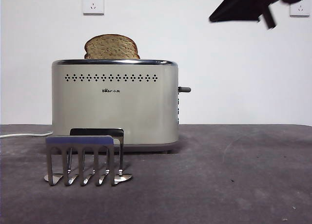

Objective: Pick up a slice of bread from the rack,put the bread on the toaster,press the button

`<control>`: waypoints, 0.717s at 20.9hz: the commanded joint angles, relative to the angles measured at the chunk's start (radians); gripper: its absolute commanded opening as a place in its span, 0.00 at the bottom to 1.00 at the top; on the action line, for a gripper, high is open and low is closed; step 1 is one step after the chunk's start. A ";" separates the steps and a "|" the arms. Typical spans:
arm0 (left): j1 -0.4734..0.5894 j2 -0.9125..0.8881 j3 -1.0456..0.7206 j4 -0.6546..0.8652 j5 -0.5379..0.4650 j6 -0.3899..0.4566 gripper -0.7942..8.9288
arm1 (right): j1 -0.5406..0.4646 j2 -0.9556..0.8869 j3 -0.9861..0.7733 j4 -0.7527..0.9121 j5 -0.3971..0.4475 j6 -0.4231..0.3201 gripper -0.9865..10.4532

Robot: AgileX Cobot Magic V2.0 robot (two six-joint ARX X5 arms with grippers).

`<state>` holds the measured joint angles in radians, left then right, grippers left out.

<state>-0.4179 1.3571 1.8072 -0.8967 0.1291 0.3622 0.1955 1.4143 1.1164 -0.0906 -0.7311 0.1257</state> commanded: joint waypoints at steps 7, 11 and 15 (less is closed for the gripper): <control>-0.002 -0.153 0.002 -0.057 0.010 -0.156 0.44 | 0.010 0.212 0.047 0.173 0.001 0.146 0.08; -0.002 -0.177 0.002 -0.087 0.010 -0.158 0.44 | 0.011 0.287 0.101 0.172 0.004 0.146 0.08; -0.002 -0.181 0.002 -0.113 0.010 -0.158 0.44 | 0.018 0.348 0.132 0.172 0.003 0.146 0.08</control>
<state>-0.4179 1.1759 1.8084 -1.0088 0.1383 0.2150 0.2070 1.7432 1.2469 0.0769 -0.7265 0.2657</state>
